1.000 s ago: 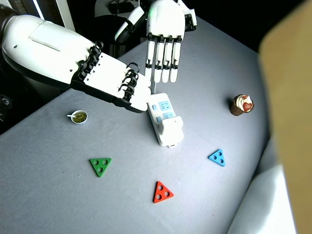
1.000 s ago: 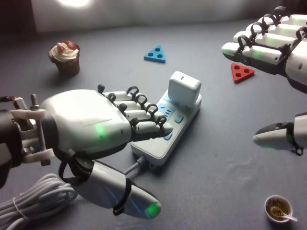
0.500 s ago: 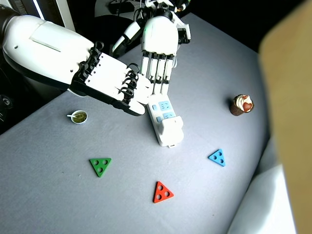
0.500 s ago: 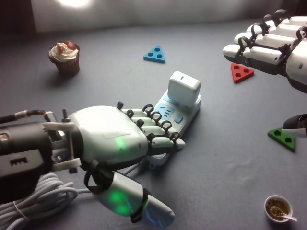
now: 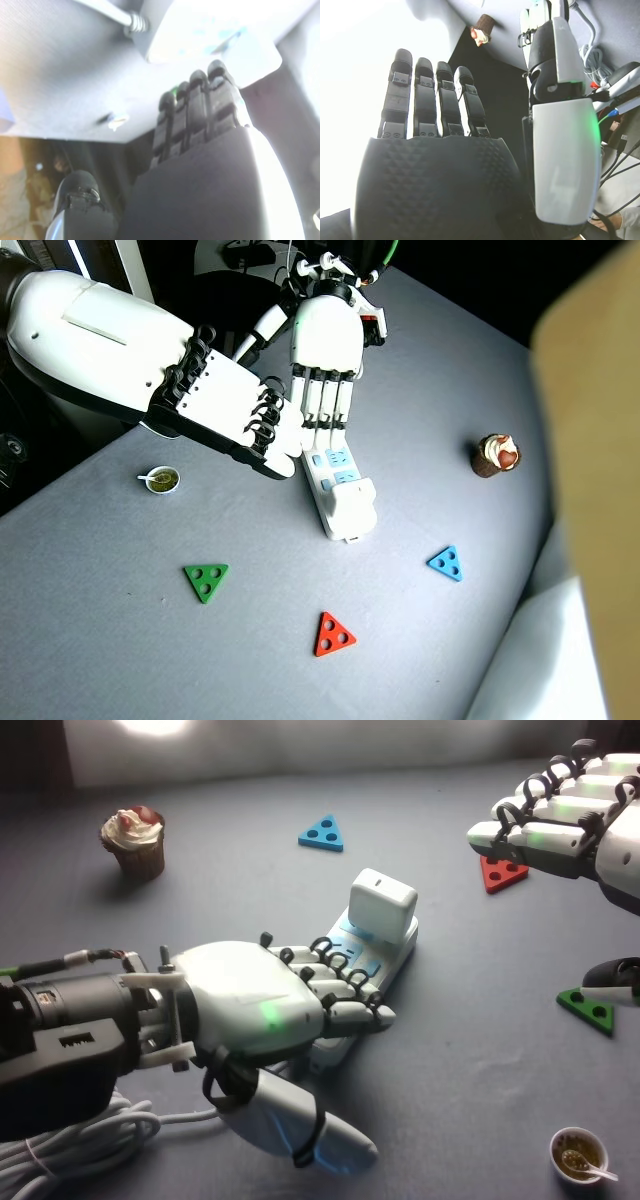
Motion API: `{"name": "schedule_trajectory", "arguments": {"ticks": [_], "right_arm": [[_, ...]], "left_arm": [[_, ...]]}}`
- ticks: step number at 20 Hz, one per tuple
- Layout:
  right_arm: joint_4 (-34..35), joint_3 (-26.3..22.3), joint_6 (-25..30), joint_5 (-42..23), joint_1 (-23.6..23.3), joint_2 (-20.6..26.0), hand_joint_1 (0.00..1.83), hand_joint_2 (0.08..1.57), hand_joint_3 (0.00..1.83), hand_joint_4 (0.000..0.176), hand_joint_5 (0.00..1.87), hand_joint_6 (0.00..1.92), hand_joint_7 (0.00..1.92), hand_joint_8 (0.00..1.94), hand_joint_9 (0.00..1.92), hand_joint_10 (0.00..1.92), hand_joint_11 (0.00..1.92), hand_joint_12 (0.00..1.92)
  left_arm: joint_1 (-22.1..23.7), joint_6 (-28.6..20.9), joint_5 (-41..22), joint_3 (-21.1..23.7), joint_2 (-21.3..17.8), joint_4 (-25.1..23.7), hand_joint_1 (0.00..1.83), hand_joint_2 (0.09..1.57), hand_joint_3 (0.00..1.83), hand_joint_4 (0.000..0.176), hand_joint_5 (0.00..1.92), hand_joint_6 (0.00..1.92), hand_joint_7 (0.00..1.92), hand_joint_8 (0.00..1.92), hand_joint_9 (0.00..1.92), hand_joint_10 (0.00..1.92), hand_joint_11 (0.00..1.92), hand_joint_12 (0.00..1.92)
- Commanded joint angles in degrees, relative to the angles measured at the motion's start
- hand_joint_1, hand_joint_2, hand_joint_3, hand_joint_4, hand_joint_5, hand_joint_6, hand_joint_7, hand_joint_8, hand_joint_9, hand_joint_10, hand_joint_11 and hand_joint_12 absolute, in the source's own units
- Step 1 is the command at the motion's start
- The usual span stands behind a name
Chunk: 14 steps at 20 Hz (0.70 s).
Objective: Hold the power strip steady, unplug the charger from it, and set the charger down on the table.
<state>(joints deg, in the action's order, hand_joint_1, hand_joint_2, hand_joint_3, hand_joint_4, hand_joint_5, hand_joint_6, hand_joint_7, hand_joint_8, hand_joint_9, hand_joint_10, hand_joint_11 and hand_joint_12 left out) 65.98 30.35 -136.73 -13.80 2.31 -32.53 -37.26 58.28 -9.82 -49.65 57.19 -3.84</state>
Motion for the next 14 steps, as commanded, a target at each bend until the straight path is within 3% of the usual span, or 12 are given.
{"name": "schedule_trajectory", "arguments": {"ticks": [1,4,10,14], "right_arm": [[-1.4,0.0,-0.1,-3.0,-0.8,0.6,0.97,1.07,0.00,0.000,0.11,0.00,0.10,0.00,0.10,0.00,0.04,0.30],[-1.4,0.0,-0.1,-3.0,-0.8,0.6,1.01,1.05,0.00,0.000,0.15,0.00,0.13,0.00,0.13,0.00,0.00,0.49],[-1.6,0.0,-0.1,-3.2,-0.8,0.6,0.93,1.08,0.00,0.000,0.12,0.00,0.12,0.00,0.12,0.00,0.00,0.48],[-2.0,0.0,-0.1,-4.3,-0.8,0.6,0.99,1.08,0.00,0.000,0.11,0.00,0.10,0.00,0.10,0.00,0.00,0.39]], "left_arm": [[0.2,0.1,-5.5,-0.5,0.5,0.1,0.00,0.99,0.00,0.000,0.10,0.00,0.08,0.00,0.06,0.00,0.02,0.03],[0.0,0.1,-5.3,-1.8,1.3,0.1,0.00,1.00,0.01,0.000,0.11,0.00,0.10,0.01,0.08,0.01,0.04,0.03],[-1.1,0.1,-6.2,-3.7,2.8,0.4,0.00,1.00,0.00,0.000,0.11,0.00,0.11,0.00,0.08,0.00,0.04,0.03],[-1.2,0.1,-6.7,-4.7,4.5,0.4,0.00,1.00,0.00,0.000,0.11,0.00,0.10,0.00,0.08,0.00,0.05,0.03]]}}
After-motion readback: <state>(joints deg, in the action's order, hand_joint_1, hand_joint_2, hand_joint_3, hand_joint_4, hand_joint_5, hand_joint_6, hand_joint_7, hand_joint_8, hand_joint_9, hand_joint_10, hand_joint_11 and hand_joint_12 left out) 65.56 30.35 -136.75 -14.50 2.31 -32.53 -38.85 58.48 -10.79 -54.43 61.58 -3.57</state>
